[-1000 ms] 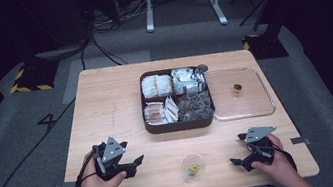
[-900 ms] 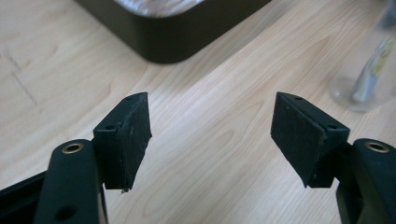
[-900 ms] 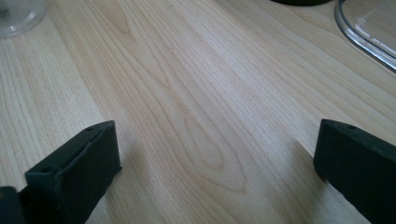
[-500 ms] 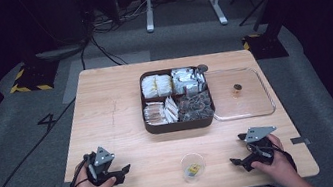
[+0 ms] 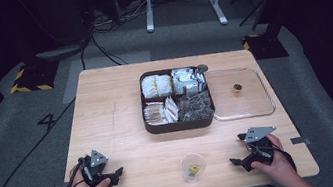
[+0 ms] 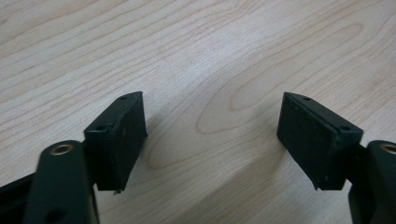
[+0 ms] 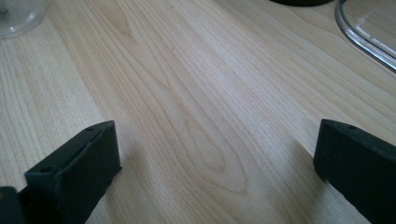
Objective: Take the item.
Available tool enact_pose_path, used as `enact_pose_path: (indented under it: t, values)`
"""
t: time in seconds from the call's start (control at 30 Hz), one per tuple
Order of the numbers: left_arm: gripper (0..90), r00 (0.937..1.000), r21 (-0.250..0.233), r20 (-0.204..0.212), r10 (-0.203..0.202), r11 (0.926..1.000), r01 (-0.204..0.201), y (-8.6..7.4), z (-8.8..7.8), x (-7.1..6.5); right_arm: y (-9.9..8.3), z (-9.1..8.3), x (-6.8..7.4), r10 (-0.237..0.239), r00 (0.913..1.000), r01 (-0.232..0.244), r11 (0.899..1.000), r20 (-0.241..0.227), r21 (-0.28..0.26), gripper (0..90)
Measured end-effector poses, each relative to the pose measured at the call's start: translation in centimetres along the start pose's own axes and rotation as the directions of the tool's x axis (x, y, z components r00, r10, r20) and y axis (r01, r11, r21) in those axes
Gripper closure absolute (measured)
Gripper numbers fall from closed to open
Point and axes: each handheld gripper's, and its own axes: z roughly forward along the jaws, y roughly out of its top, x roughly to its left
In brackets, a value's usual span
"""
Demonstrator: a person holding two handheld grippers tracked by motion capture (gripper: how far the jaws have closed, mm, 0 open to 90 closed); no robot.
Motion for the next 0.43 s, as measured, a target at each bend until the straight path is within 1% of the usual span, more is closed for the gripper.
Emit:
enact_pose_path:
  t: [0.03, 0.07, 0.43]
  values:
    - [14.3, 1.0000, -0.023, 0.000, -0.006, 0.9997, 0.006, -0.22, 0.25, 0.15, 0.00, 0.00, 0.00, 0.000, 1.0000, 0.000, 1.000, 0.000, 0.000, 0.5]
    - [8.3, 1.0000, -0.043, -0.004, -0.002, 0.9991, 0.002, -0.32, 0.55, 0.35, 0.00, 0.00, 0.01, 0.000, 1.0000, 0.000, 1.000, 0.000, 0.000, 0.4]
    - [6.0, 1.0000, -0.038, -0.009, -0.003, 0.9993, 0.003, -0.26, 0.61, 0.24, 0.02, 0.02, 0.08, 0.002, 1.0000, -0.002, 1.000, 0.004, 0.002, 0.2]
